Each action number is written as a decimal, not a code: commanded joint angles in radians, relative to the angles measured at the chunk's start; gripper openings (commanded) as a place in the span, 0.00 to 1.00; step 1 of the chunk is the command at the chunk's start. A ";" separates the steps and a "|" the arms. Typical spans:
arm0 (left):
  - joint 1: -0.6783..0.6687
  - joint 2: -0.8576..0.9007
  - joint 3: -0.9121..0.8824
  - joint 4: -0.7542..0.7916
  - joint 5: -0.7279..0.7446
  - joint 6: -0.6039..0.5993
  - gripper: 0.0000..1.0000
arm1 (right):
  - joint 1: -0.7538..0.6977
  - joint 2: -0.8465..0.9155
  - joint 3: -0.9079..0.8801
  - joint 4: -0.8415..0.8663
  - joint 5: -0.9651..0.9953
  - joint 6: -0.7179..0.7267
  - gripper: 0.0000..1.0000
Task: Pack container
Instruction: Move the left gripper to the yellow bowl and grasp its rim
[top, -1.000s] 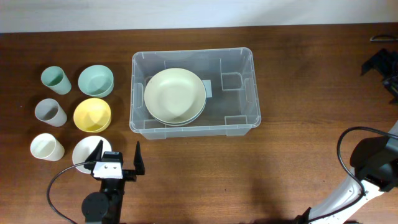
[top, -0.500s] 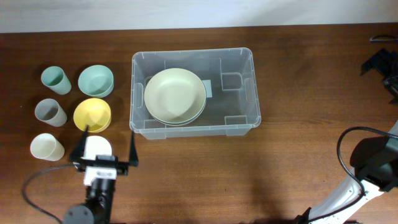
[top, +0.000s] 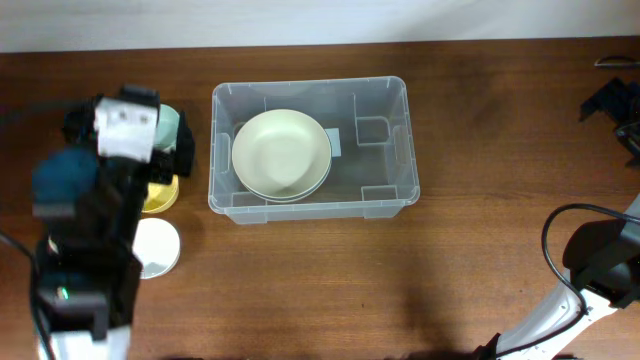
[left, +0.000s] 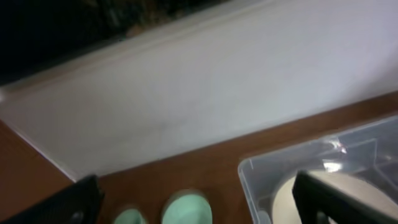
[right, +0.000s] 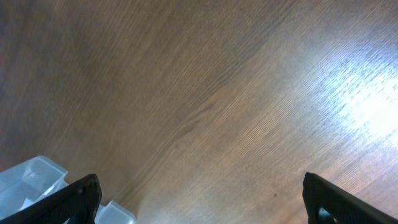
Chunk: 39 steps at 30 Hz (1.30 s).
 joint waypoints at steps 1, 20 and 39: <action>0.050 0.156 0.227 -0.183 -0.042 -0.095 1.00 | 0.003 -0.004 -0.003 -0.002 -0.002 -0.007 0.99; 0.114 0.648 0.477 -0.500 0.056 -0.117 0.99 | 0.003 -0.004 -0.003 -0.002 -0.002 -0.007 0.99; 0.145 0.844 0.474 -0.711 -0.007 -0.190 1.00 | 0.003 -0.004 -0.003 -0.002 -0.002 -0.007 0.99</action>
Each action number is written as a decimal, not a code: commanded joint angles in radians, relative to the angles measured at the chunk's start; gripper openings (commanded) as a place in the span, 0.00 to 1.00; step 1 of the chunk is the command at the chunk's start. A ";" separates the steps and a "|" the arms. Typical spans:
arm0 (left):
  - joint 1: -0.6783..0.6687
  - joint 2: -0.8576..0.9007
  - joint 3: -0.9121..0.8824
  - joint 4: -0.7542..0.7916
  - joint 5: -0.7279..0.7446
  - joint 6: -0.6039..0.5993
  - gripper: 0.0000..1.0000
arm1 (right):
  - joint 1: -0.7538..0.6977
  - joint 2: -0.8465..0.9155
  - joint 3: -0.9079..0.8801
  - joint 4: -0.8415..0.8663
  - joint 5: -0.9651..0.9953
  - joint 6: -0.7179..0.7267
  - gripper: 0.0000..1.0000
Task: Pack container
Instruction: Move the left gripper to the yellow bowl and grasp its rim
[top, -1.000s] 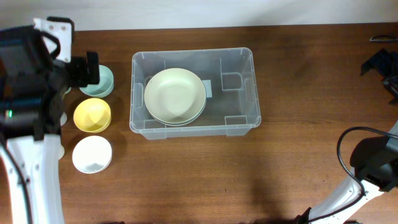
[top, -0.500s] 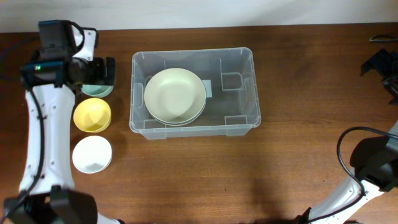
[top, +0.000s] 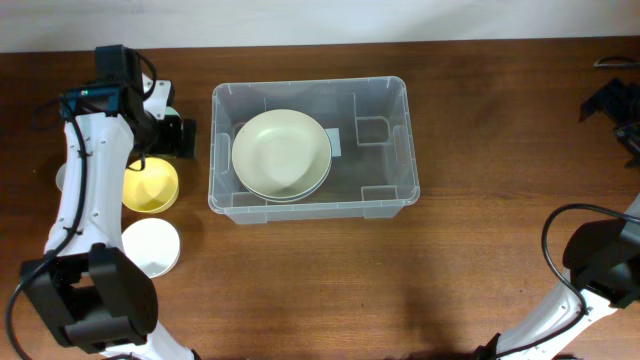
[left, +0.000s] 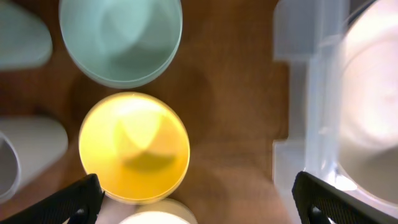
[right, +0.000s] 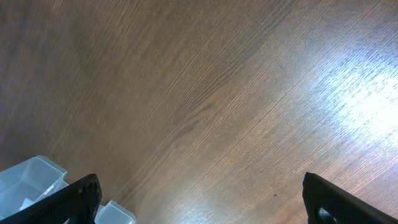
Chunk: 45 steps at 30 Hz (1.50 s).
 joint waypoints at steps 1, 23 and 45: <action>0.026 0.026 0.010 -0.041 -0.022 -0.043 1.00 | 0.003 -0.004 0.000 -0.002 -0.002 -0.007 0.99; 0.053 0.066 -0.204 0.102 -0.023 -0.078 1.00 | 0.003 -0.004 0.000 -0.002 -0.002 -0.007 0.99; 0.077 0.185 -0.261 0.275 -0.034 -0.095 0.99 | 0.003 -0.004 0.000 -0.002 -0.002 -0.007 0.99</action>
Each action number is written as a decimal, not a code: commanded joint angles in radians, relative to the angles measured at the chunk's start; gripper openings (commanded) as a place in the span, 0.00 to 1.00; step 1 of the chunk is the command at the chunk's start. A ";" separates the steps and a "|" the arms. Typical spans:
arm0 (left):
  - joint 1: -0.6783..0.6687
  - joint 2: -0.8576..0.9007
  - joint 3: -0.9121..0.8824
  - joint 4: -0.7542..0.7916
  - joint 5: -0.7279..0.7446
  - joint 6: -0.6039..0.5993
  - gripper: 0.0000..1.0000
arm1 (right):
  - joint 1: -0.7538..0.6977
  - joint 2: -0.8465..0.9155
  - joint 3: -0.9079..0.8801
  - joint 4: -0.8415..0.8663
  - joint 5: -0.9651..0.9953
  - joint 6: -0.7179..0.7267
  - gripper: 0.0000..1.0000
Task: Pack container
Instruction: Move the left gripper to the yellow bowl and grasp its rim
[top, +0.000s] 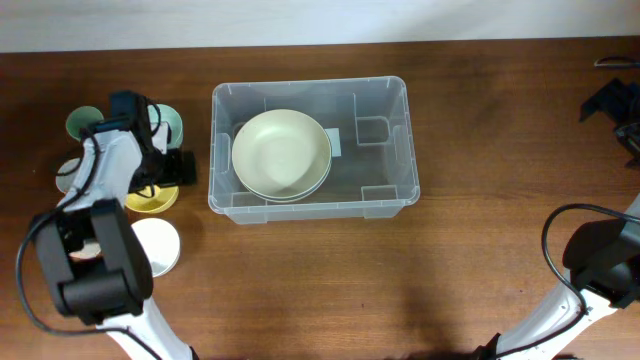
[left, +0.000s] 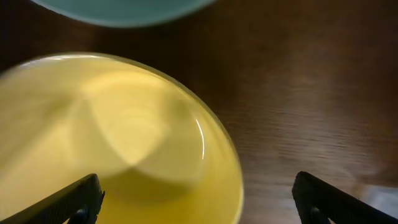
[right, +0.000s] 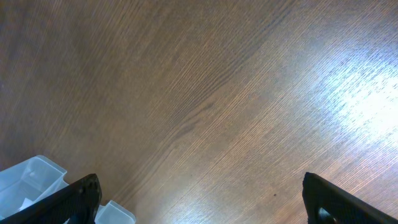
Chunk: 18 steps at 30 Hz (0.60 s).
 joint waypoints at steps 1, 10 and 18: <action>0.007 0.027 -0.005 0.005 -0.010 -0.013 0.99 | 0.003 -0.004 0.000 -0.002 -0.002 -0.007 0.99; 0.006 0.027 -0.005 0.010 -0.011 -0.013 0.81 | 0.003 -0.004 0.000 -0.002 -0.002 -0.007 0.99; 0.006 0.029 -0.005 0.009 -0.010 -0.013 0.44 | 0.003 -0.004 0.000 -0.002 -0.002 -0.007 0.99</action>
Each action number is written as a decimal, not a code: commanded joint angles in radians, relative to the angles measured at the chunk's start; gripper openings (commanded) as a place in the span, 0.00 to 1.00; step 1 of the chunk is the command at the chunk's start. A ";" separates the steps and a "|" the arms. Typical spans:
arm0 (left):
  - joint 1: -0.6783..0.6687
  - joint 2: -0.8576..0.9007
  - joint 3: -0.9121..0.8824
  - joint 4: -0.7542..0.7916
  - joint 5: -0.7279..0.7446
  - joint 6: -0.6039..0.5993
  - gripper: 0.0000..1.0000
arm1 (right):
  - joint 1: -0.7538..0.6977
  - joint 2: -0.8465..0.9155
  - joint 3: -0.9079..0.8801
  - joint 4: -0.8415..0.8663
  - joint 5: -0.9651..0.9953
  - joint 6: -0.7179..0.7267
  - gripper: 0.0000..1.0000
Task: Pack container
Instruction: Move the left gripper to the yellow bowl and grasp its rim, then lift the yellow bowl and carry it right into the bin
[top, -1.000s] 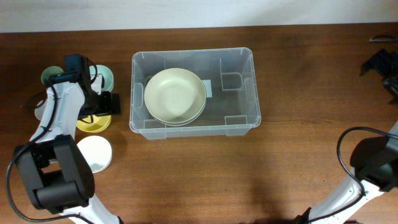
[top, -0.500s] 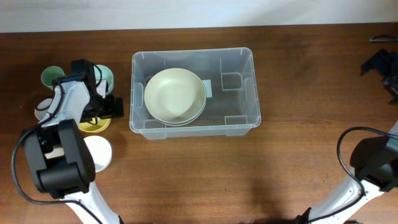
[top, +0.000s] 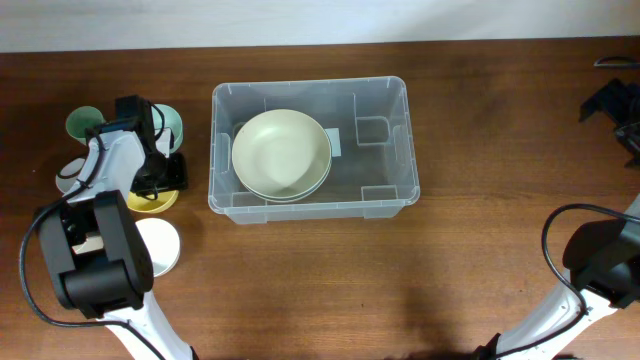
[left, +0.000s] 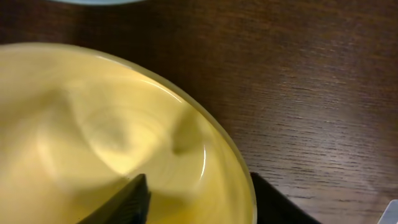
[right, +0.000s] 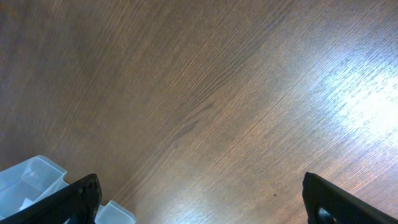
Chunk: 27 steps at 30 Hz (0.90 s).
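Note:
A clear plastic container (top: 385, 150) stands mid-table with cream bowls (top: 281, 153) stacked inside. Left of it sits a yellow bowl (top: 145, 203), which fills the left wrist view (left: 93, 137). My left gripper (top: 165, 175) (left: 199, 199) is down on the bowl's right rim. One finger (left: 134, 199) is inside the bowl and the other (left: 280, 202) outside. The jaws are partly closed, with a gap left inside the rim. My right gripper (top: 615, 110) (right: 202, 202) hangs wide open over bare wood at the far right.
Round the yellow bowl stand a mint bowl (top: 172, 124), a green cup (top: 82, 122), a white cup (top: 68, 176) and a white bowl (top: 157, 247). The container's corner (right: 31, 180) shows in the right wrist view.
The left gripper's jaws have narrowed from wide open to straddle the yellow bowl's rim, and the gripper sits slightly lower and nearer the bowl. The right arm has not moved.
My left arm was first raised high over the cups, its camera facing the wall. Then it looked straight down on the yellow and mint bowls. Then it was close over the yellow bowl's rim, jaws wide; now the jaws are narrower around that rim. The container's contents are unchanged.

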 joint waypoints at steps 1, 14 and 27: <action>0.006 0.002 -0.002 0.000 -0.007 0.002 0.38 | 0.003 -0.004 0.000 -0.002 -0.002 -0.006 0.99; 0.006 0.002 -0.002 -0.019 -0.002 0.002 0.01 | 0.003 -0.004 0.000 -0.002 -0.002 -0.006 0.99; -0.031 -0.001 0.011 -0.026 0.027 0.002 0.01 | 0.003 -0.004 0.000 -0.002 -0.002 -0.006 0.99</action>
